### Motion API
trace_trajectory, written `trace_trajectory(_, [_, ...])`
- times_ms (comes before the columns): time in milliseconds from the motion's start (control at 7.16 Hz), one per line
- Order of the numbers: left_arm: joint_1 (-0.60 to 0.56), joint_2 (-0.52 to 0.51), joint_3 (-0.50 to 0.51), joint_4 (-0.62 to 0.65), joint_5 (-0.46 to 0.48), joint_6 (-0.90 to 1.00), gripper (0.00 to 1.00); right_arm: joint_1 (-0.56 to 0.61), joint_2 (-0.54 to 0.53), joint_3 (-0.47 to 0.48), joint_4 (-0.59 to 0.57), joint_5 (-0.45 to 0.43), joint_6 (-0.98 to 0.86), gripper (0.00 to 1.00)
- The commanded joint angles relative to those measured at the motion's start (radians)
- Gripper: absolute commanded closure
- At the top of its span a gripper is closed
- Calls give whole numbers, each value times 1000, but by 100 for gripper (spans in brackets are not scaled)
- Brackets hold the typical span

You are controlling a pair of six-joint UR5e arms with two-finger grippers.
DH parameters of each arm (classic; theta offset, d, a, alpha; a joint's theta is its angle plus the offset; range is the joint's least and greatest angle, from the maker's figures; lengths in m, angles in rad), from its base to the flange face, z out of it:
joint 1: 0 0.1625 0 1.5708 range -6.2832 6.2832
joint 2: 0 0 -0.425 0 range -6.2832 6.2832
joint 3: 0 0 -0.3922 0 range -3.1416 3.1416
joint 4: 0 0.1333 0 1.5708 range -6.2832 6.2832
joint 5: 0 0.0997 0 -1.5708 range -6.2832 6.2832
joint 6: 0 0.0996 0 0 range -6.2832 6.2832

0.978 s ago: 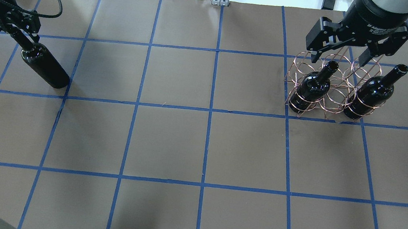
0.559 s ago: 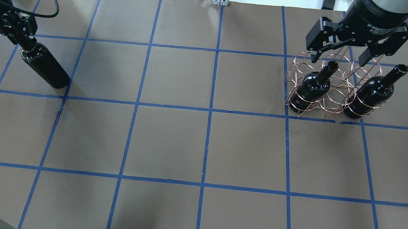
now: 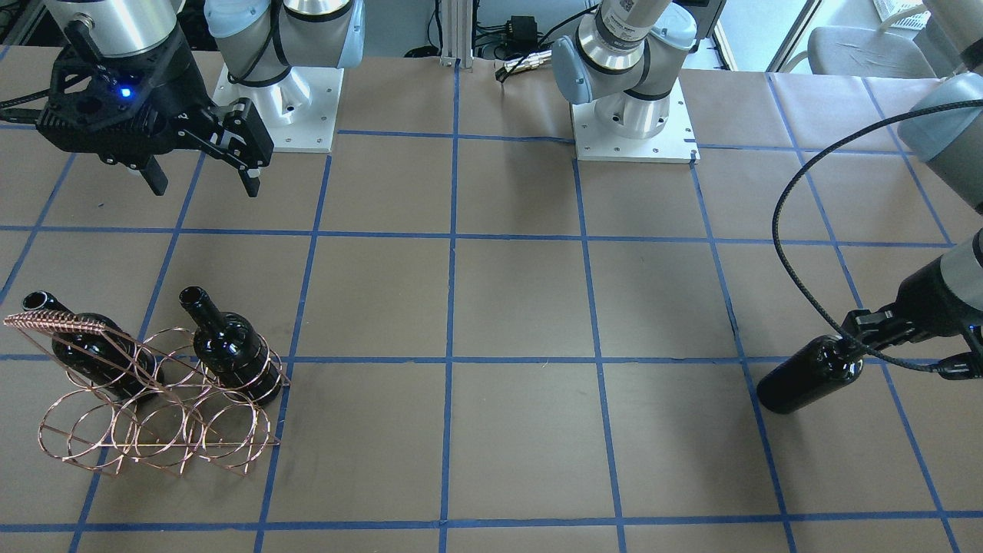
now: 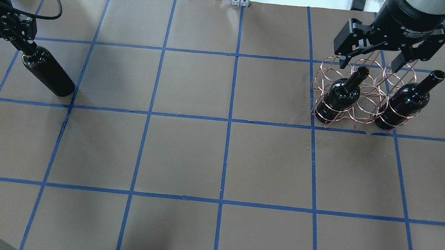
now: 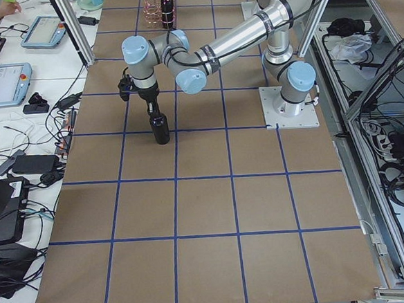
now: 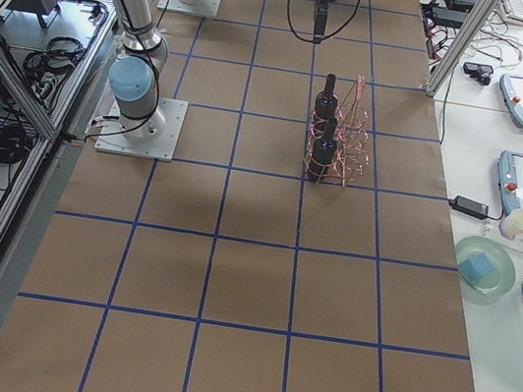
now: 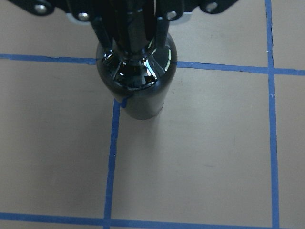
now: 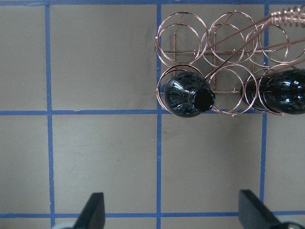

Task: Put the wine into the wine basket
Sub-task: 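Carry the upright bottle with the left gripper toward the table center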

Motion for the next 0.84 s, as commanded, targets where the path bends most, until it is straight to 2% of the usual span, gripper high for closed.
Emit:
trace_trajectory(0, [-5,9,3,0,-18,-1,100,0,0,0,0,-1,0,0])
trace_trajectory(279, [-64,59,3,-14,-29,-59,100,0,0,0,2,-4,0,0])
trace_trajectory(698, [-228,148,-17,-48,-29,-288,100,-2,0,0,2,-4,-2,0])
